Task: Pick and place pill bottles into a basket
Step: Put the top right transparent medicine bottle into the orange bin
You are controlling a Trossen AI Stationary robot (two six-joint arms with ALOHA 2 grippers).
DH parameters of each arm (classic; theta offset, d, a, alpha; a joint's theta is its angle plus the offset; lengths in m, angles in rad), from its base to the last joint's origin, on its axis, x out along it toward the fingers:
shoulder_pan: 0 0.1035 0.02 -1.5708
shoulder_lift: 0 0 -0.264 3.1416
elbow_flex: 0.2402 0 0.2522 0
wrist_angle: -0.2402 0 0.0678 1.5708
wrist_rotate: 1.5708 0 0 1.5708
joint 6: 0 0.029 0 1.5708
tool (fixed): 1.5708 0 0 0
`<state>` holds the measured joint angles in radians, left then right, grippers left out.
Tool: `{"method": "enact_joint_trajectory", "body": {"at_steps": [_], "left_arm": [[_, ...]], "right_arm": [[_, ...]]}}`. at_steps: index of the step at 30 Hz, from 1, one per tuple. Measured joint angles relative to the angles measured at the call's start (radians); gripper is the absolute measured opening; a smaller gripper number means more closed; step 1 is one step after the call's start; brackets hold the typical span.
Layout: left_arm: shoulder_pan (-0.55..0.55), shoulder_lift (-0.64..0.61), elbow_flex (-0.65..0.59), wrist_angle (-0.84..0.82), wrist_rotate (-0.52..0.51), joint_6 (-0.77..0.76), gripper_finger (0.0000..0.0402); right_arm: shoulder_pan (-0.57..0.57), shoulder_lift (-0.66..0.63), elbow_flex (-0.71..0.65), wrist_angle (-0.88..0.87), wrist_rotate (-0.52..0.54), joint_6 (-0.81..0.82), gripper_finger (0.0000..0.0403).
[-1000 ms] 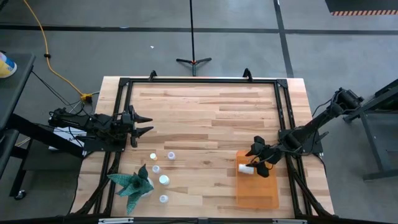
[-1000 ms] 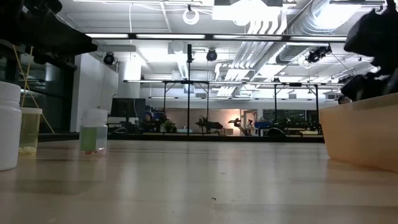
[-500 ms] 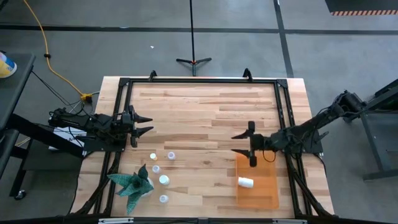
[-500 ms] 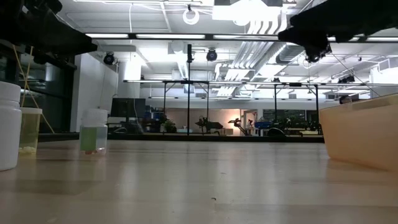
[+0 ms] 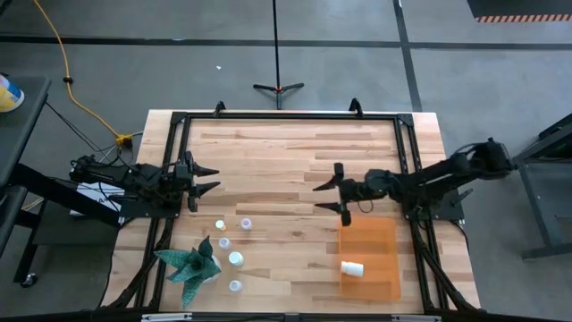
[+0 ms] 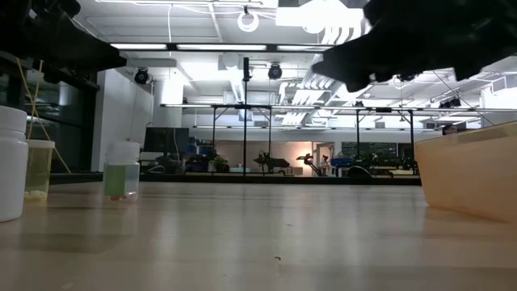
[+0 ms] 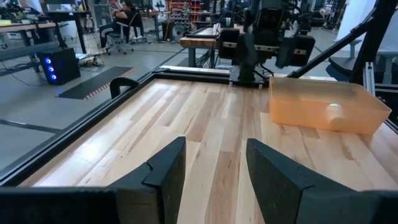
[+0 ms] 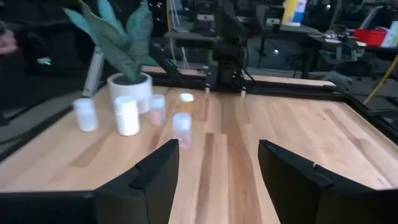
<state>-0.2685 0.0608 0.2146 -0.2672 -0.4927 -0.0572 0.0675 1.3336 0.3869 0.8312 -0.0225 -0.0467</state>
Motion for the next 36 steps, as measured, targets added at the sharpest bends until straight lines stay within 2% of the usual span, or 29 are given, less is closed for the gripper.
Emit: {"method": "enact_joint_trajectory", "body": {"at_steps": [5,9,15,20,28,36], "left_arm": [[0.000,0.000,0.000,-0.018,0.000,0.000,0.0202],[0.000,0.000,0.000,-0.030,0.000,0.000,0.0202],[0.000,0.000,0.000,-0.029,0.000,0.000,0.0202],[0.000,0.000,0.000,-0.029,0.000,0.000,0.0202],[0.000,0.000,0.000,-0.051,0.001,0.000,0.0202],[0.000,0.000,0.000,-0.092,0.004,-0.005,0.0202]], "right_arm": [[-0.035,0.157,0.128,-0.002,-0.090,-0.006,0.0212],[-0.036,0.307,0.279,-0.031,-0.182,-0.044,0.0223],[-0.036,0.499,0.510,-0.121,-0.262,-0.048,0.0242],[-0.036,0.651,0.693,-0.187,-0.330,-0.048,0.0244],[-0.028,0.842,0.948,-0.340,-0.344,-0.040,0.0244],[-0.010,0.969,1.108,-0.453,-0.344,-0.032,0.0244]]}}
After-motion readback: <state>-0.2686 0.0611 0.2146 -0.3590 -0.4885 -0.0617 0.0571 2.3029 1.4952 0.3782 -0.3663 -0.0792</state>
